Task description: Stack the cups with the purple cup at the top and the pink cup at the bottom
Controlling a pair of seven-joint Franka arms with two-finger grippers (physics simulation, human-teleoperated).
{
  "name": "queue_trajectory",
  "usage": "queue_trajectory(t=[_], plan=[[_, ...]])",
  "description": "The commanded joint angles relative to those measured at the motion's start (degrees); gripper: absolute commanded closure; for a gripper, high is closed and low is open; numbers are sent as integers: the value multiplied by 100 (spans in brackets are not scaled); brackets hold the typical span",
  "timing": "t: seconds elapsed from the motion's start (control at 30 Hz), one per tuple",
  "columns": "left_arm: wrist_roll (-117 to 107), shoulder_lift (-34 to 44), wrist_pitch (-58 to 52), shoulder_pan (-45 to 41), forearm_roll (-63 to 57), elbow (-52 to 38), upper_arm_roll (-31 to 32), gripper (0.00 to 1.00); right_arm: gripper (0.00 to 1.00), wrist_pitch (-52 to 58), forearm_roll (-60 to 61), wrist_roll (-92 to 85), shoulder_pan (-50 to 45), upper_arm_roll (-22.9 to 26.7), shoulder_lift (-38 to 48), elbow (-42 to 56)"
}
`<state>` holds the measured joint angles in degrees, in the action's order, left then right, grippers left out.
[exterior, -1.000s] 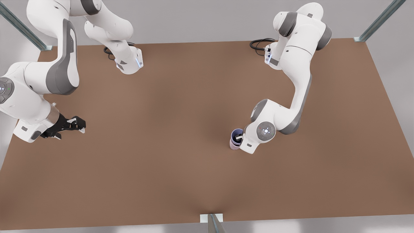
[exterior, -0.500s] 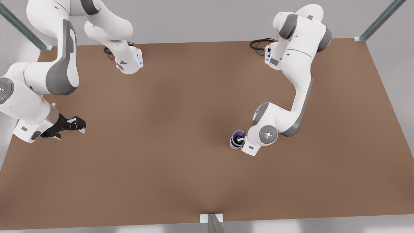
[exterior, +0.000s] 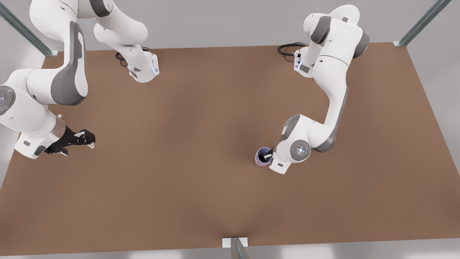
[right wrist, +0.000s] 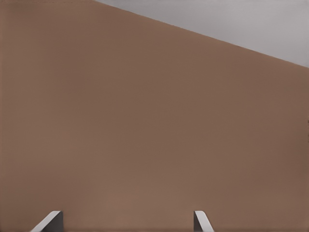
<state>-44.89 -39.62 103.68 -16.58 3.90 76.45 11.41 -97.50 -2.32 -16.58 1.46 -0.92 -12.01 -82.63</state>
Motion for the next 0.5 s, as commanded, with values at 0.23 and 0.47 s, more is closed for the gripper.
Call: queue_trajectory(t=[0.23, 0.47], plan=[[3186, 1220, -2466, 410, -127, -956, -990, 0, 0, 3, 12, -12, -5, 4, -29, 45], [4296, 2521, -2229, 401, -549, 283, -1633, 0, 0, 3, 3, -20, -5, -5, -29, 72]])
